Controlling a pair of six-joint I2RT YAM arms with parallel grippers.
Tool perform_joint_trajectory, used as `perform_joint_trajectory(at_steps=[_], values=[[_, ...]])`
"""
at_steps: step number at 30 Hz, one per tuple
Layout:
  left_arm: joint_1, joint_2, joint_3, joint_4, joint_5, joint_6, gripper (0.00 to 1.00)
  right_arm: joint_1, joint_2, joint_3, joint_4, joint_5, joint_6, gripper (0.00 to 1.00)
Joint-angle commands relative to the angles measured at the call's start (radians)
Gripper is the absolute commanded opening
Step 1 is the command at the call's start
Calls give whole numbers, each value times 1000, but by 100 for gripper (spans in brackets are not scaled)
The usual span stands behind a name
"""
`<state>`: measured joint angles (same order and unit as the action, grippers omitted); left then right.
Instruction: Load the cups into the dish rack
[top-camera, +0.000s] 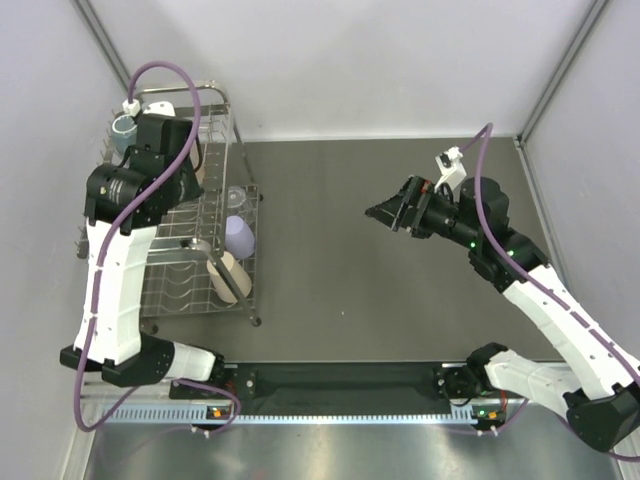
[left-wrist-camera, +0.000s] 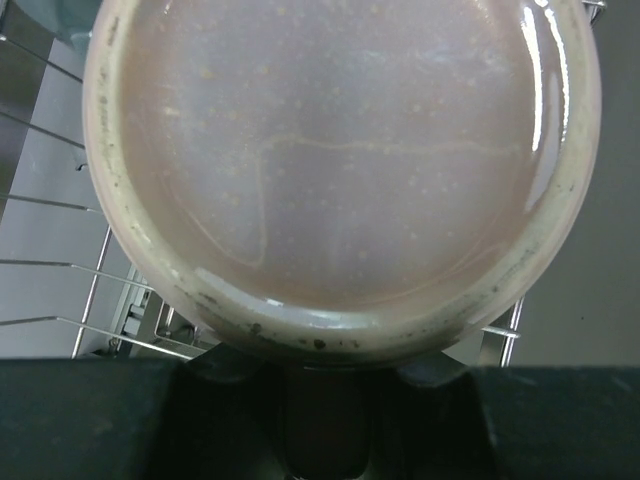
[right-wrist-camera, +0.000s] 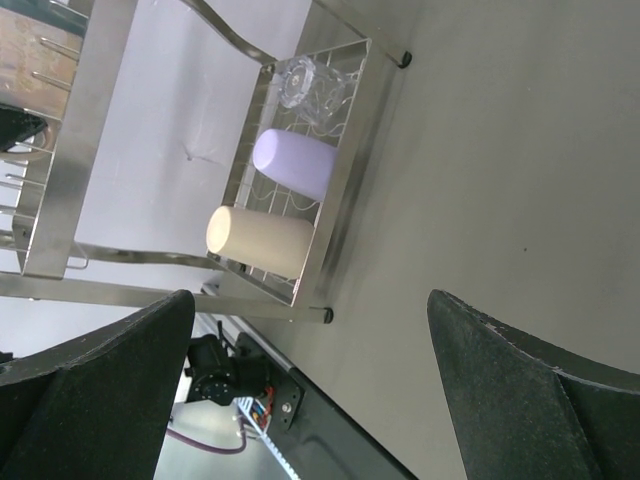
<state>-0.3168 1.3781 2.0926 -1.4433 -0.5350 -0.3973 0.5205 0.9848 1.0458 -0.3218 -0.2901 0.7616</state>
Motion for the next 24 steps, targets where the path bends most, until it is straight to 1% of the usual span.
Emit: perform_joint_trajectory(at_steps=[1, 5, 14, 16, 17, 19, 20, 22, 23, 24], values=[[8, 6, 72, 57, -11, -6, 0, 4, 9, 19, 43, -18, -10, 100], [8, -13, 46, 57, 12, -17, 0, 4, 21, 19, 46, -24, -5, 100], [8, -30, -6, 84, -3, -2, 1, 4, 12, 10, 56, -26, -1, 100], [8, -28, -14, 83, -11, 0, 7, 6, 8, 3, 58, -24, 1, 100], [8, -28, -16, 81, -13, -2, 14, 4, 6, 0, 58, -24, 2, 100], [9, -34, -22, 84, -16, -3, 16, 4, 2, -4, 56, -23, 2, 100], [8, -43, -26, 87, -16, -3, 22, 4, 2, -6, 58, -23, 2, 100], [9, -51, -39, 96, -16, -3, 28, 4, 0, -7, 58, -23, 2, 100], [8, -54, -40, 100, -20, -5, 34, 3, 0, -6, 58, -23, 2, 100], [8, -54, -40, 98, -20, -5, 36, 3, 2, -6, 58, -23, 4, 100]])
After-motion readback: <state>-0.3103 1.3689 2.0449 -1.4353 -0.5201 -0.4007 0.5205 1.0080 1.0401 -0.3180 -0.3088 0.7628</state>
